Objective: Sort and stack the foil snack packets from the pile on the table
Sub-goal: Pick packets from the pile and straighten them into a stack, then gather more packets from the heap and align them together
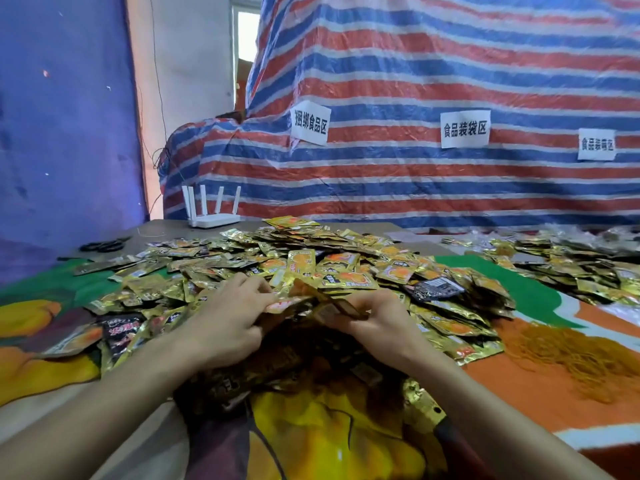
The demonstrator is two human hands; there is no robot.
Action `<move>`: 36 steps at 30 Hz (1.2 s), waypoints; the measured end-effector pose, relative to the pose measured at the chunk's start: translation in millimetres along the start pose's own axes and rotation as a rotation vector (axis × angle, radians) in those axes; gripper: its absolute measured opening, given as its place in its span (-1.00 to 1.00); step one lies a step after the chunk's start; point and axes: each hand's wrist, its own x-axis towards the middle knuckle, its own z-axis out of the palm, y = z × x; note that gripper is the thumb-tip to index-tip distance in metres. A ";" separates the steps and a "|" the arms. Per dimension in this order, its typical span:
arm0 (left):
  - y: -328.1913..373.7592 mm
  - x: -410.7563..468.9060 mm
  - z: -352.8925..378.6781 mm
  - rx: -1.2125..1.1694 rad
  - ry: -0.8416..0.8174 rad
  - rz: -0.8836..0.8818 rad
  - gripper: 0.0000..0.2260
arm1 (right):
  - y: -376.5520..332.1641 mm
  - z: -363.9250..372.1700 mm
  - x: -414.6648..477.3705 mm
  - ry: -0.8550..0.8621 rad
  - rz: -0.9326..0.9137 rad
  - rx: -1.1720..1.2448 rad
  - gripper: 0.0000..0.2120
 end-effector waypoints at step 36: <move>15.2 46.1 37.6 -1.761 0.165 -0.545 -0.70 | 15.5 22.8 41.8 0.301 0.502 0.856 -0.65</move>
